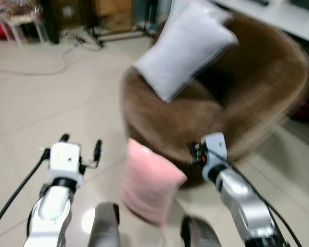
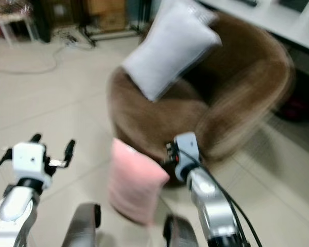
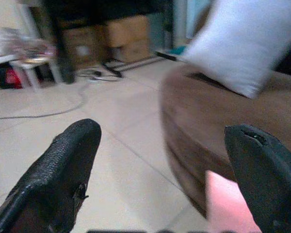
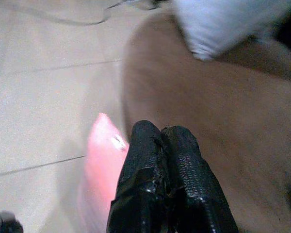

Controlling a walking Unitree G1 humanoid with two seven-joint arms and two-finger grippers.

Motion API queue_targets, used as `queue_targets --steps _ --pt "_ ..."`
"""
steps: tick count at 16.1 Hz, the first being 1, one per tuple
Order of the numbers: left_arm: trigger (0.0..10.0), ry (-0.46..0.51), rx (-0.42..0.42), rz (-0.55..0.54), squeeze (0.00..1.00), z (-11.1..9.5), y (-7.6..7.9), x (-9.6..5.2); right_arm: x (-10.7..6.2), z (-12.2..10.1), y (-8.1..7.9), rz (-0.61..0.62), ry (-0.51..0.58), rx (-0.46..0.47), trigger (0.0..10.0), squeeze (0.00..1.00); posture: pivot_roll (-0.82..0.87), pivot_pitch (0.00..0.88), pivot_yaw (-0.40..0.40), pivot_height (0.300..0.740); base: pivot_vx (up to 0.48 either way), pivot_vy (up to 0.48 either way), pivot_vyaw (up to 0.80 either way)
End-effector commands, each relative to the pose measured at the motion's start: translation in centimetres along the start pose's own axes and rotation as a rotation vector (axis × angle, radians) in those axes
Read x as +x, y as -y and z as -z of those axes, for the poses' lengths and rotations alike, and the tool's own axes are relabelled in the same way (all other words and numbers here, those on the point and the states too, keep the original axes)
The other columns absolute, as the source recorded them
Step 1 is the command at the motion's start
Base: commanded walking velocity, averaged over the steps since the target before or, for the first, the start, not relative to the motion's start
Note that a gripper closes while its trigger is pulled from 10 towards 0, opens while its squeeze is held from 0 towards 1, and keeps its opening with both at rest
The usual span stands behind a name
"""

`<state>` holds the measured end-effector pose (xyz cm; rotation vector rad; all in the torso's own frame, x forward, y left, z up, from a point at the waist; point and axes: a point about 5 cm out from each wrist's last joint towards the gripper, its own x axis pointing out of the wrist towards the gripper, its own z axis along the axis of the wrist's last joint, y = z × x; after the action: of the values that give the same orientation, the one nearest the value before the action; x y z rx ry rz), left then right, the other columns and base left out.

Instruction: Move the pillow to the sofa from floor

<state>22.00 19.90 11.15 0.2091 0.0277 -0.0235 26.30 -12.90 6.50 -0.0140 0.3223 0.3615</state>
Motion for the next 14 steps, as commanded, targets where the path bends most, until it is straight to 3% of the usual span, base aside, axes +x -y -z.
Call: queue_targets --steps 1,4,9,14 --pt "10.0 -0.015 0.009 -0.002 0.40 0.2 -0.6 -0.5 0.3 -0.8 -0.4 -0.014 0.032 -0.024 10.0 0.00 0.18 0.000 -0.081 0.577 0.341 0.000 0.80" --pt "10.0 -0.026 0.032 0.063 0.39 0.0 -0.6 -0.6 0.1 0.3 -0.3 0.044 0.013 0.008 10.0 0.00 0.17 0.000 -0.033 0.577 0.319 0.000 0.27" --pt "10.0 -0.050 0.062 0.096 0.37 0.3 -0.2 -0.2 0.5 0.5 0.1 0.044 -0.028 -0.093 10.0 0.00 0.16 0.000 -0.046 0.577 0.052 0.000 0.00" --pt "10.0 -0.066 0.054 0.127 0.37 0.7 0.5 -0.9 2.2 2.1 -0.8 -0.068 -0.125 -0.173 10.0 0.00 0.14 0.000 -0.092 0.552 0.000 0.000 0.00"
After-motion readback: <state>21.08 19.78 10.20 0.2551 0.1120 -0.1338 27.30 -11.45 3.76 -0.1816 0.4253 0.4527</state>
